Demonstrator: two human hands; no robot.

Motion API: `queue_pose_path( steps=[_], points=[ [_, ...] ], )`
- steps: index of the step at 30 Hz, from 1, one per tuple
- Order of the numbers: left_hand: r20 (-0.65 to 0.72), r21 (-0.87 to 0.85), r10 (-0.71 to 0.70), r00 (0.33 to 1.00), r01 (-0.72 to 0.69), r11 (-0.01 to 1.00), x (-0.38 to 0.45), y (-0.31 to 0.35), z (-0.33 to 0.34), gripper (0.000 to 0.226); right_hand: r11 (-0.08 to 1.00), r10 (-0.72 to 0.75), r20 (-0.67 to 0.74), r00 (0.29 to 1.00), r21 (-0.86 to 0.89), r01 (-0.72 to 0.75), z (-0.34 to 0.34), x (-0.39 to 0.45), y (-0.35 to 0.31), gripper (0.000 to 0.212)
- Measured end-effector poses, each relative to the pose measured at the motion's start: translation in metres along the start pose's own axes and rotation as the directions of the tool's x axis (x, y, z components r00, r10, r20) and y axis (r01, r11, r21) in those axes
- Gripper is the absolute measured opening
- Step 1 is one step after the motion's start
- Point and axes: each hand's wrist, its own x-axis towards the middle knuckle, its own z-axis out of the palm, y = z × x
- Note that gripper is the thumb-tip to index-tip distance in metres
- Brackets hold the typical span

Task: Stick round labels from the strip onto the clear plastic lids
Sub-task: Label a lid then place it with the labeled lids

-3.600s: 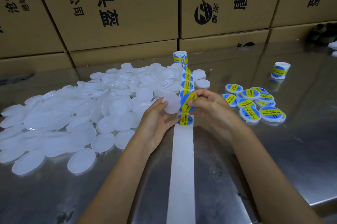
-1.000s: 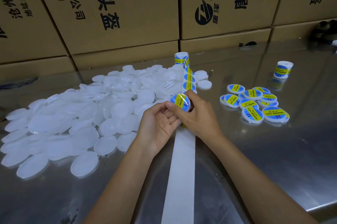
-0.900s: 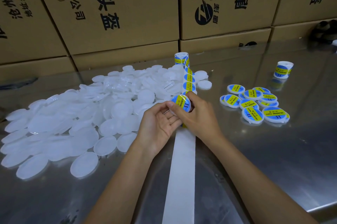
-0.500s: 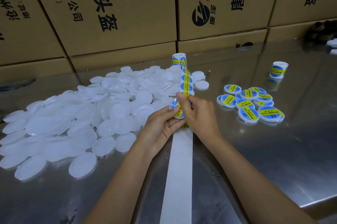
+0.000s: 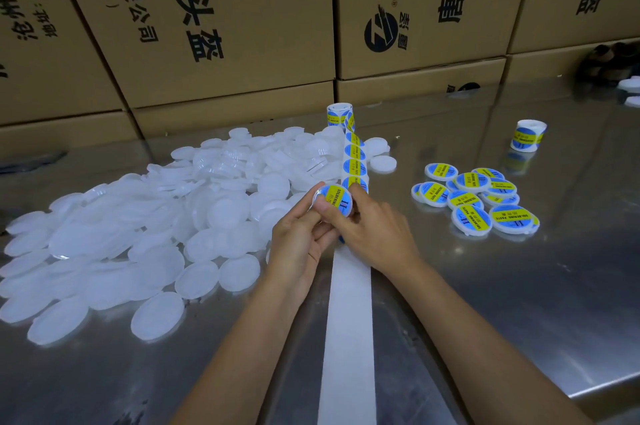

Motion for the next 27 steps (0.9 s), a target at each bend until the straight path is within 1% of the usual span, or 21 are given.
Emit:
queue_pose_path(
  steps=[2,5,9,11,13,15,17,19,21,23,24,26,27],
  points=[
    [-0.009,-0.001,-0.009,1.000,0.009,1.000,-0.001,0.000,0.002,0.024,1.000,-0.005,-0.007,1.000,-0.021,0.005,-0.001,0.000,0.000,0.056],
    [0.022,0.020,-0.021,1.000,0.021,1.000,0.000,0.001,0.001,0.024,0.999,-0.010,-0.009,1.000,-0.049,0.009,-0.003,0.000,0.002,0.051],
    [0.124,0.162,-0.003,0.992,-0.017,0.987,0.001,0.006,-0.003,0.032,1.000,-0.006,-0.029,1.000,-0.027,0.005,-0.004,0.001,0.004,0.049],
    [0.170,0.251,0.007,0.985,-0.050,0.967,0.000,0.006,-0.004,0.040,1.000,0.001,-0.058,0.998,-0.004,-0.001,-0.005,0.003,0.007,0.045],
    [0.190,0.336,0.009,0.982,-0.073,0.939,-0.001,0.006,-0.005,0.050,1.000,-0.005,-0.079,0.997,0.019,0.007,-0.006,0.005,0.009,0.048],
    [0.204,0.383,0.017,0.979,-0.096,0.919,-0.001,0.007,-0.005,0.054,0.996,-0.011,-0.075,0.997,0.092,0.018,-0.006,0.007,0.009,0.053],
    [0.202,0.437,0.039,0.979,-0.125,0.891,-0.001,0.010,-0.006,0.053,0.981,-0.018,-0.053,0.998,0.191,0.028,-0.007,0.007,0.006,0.059],
    [0.189,0.491,0.058,0.980,-0.145,0.859,-0.002,0.011,-0.006,0.050,0.947,0.030,-0.033,0.999,0.322,-0.017,-0.008,0.006,0.003,0.057],
    [0.154,0.492,0.084,0.985,-0.150,0.857,-0.003,0.011,-0.006,0.046,0.875,0.101,0.015,0.995,0.475,-0.096,-0.008,0.005,-0.001,0.061],
    [0.092,0.418,0.125,0.988,-0.153,0.896,-0.003,0.012,-0.005,0.040,0.809,0.119,0.109,0.987,0.565,-0.160,-0.009,0.002,-0.005,0.067],
    [0.050,0.366,0.143,0.988,-0.151,0.918,-0.003,0.012,-0.005,0.036,0.804,0.095,0.144,0.985,0.572,-0.161,-0.008,0.000,-0.008,0.065],
    [-0.032,0.289,0.171,0.985,-0.155,0.945,-0.001,0.013,-0.006,0.025,0.867,0.021,0.152,0.988,0.489,-0.094,-0.005,-0.004,-0.013,0.060],
    [-0.061,0.269,0.181,0.982,-0.159,0.950,-0.001,0.013,-0.006,0.020,0.897,-0.002,0.137,0.991,0.439,-0.059,-0.003,-0.005,-0.014,0.061]
  ],
)
